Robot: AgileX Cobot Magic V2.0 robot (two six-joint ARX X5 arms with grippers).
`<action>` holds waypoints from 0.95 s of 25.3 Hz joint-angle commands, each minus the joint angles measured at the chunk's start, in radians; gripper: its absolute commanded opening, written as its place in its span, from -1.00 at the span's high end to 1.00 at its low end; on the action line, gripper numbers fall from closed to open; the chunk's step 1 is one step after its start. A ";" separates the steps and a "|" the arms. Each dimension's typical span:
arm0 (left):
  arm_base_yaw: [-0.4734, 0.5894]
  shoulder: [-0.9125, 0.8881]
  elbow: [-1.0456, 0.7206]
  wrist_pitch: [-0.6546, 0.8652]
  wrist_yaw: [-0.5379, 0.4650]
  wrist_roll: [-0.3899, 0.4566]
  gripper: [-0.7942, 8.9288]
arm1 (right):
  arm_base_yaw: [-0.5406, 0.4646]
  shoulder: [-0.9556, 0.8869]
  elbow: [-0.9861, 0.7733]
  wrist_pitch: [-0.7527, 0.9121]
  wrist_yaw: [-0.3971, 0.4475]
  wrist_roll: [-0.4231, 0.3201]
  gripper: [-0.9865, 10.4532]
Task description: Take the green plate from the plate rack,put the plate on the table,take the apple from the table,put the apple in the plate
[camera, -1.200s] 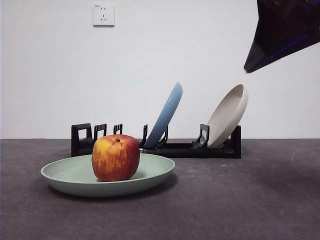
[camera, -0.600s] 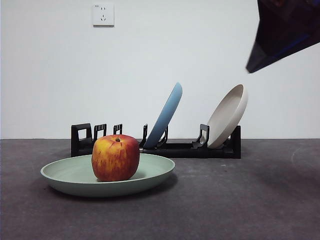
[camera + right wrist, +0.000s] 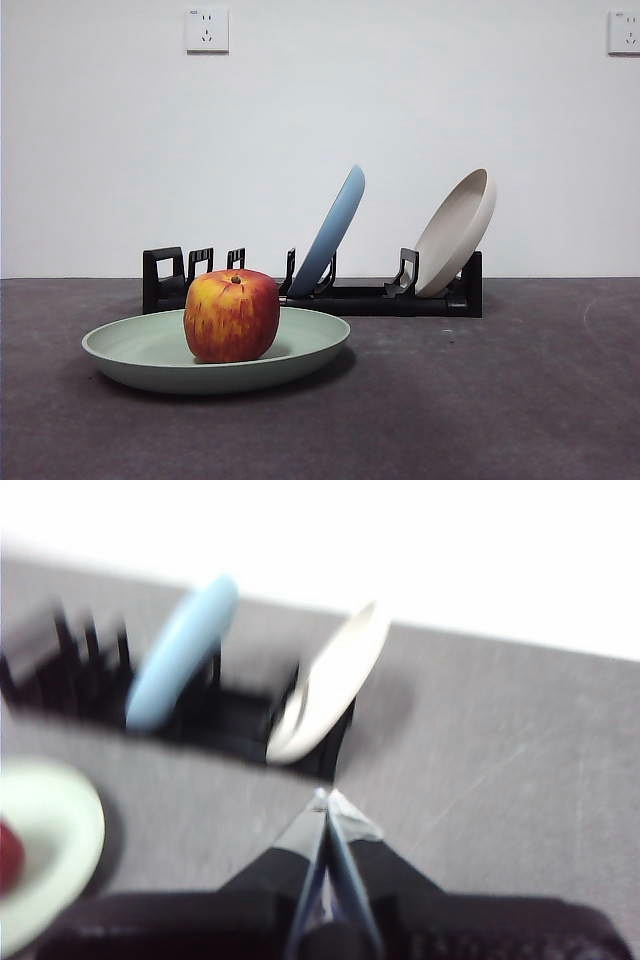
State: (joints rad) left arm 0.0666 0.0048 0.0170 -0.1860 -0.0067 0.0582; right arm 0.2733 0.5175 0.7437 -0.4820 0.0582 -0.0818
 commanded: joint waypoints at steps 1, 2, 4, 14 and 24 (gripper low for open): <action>0.003 -0.003 -0.014 0.003 0.009 -0.011 0.84 | -0.163 -0.106 -0.049 0.008 -0.061 0.012 0.85; 0.003 -0.003 -0.014 0.003 0.009 -0.011 0.84 | -0.205 -0.148 -0.069 0.022 -0.061 0.012 0.85; 0.003 -0.003 -0.014 0.003 0.008 -0.011 0.84 | -0.278 -0.248 -0.141 0.076 -0.109 0.012 0.85; 0.003 -0.003 -0.014 0.003 0.009 -0.011 0.84 | -0.317 -0.458 -0.518 0.357 -0.269 0.010 0.85; 0.003 -0.003 -0.014 0.004 0.009 -0.011 0.84 | -0.248 -0.517 -0.658 0.362 -0.183 0.009 0.85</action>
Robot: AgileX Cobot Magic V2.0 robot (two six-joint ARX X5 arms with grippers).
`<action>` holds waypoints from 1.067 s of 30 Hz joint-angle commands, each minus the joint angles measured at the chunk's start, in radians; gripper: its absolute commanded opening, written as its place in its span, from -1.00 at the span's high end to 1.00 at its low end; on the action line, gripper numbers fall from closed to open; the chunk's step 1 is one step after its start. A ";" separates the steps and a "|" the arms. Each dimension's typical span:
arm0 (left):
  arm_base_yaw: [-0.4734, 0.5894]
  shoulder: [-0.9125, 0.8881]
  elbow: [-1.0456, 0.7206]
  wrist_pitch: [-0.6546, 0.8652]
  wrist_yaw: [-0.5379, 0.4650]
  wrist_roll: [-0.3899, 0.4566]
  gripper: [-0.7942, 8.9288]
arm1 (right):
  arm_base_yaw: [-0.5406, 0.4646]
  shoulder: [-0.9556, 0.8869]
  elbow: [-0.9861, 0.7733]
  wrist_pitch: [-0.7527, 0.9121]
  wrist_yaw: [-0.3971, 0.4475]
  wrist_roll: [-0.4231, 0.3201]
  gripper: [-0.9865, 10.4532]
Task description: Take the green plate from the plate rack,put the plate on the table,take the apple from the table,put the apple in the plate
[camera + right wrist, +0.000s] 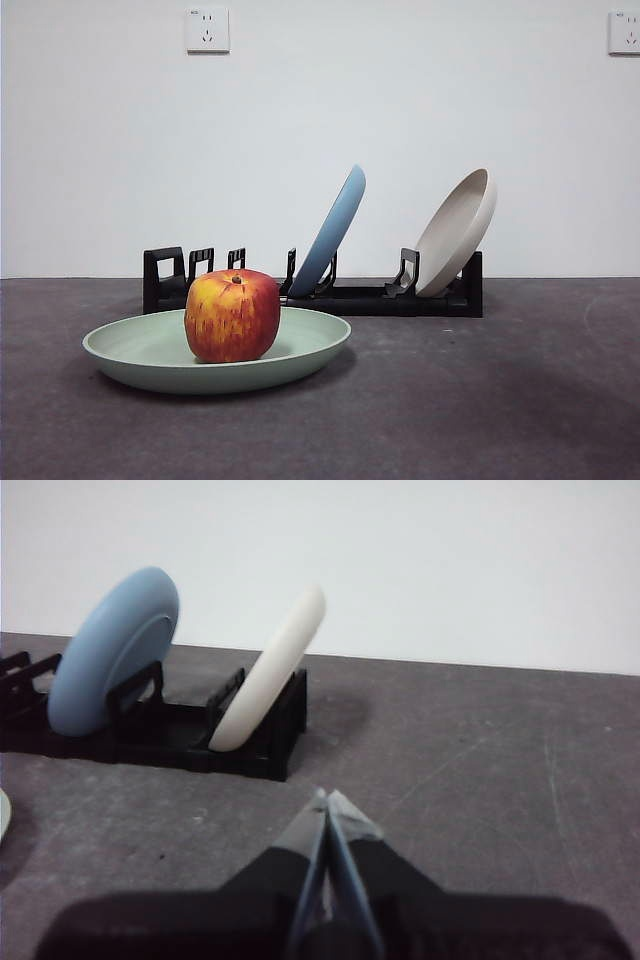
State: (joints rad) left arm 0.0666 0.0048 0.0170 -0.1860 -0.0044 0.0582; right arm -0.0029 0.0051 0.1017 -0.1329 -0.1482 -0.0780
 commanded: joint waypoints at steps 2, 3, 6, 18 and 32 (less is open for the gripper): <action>0.003 -0.003 -0.014 0.004 0.007 -0.011 0.84 | 0.058 -0.004 -0.024 0.013 0.027 0.001 0.85; 0.003 -0.003 -0.014 0.004 0.007 -0.011 0.84 | 0.066 -0.004 -0.029 0.013 0.026 0.002 0.85; 0.003 -0.003 -0.014 0.004 0.007 -0.011 0.84 | 0.072 -0.004 -0.051 0.013 0.023 0.018 0.85; 0.003 -0.003 -0.014 0.004 0.006 -0.011 0.84 | 0.070 -0.004 -0.095 -0.040 0.024 0.069 0.85; 0.003 -0.003 -0.014 0.004 0.007 -0.011 0.84 | 0.070 -0.004 -0.095 -0.040 0.024 0.069 0.85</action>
